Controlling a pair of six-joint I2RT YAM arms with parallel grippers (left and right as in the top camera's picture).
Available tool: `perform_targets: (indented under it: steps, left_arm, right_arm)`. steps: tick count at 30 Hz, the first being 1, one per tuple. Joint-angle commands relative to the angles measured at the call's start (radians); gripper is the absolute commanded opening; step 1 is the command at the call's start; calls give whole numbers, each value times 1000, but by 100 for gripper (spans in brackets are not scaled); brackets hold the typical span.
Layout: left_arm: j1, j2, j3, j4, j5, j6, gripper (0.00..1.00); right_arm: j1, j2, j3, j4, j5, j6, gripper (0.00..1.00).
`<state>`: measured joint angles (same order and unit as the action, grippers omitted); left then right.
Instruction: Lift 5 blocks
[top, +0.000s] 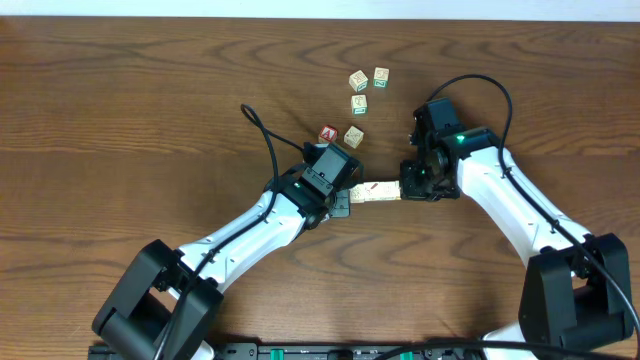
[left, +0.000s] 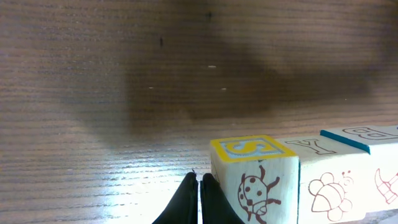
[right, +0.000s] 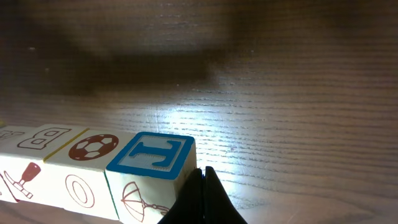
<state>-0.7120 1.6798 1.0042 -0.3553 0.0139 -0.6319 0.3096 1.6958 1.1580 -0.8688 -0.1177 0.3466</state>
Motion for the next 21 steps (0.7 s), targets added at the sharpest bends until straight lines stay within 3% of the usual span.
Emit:
perform_targets:
  steps: [1,21]
  left_arm:
    - [-73,1,39,89,289,2,7]
    - [-73,39,39,110,284,10,7]
  right_arm:
    - [85,6,16,39,-454,-8,1]
    - [107,94,-26,77,-410,-11,1]
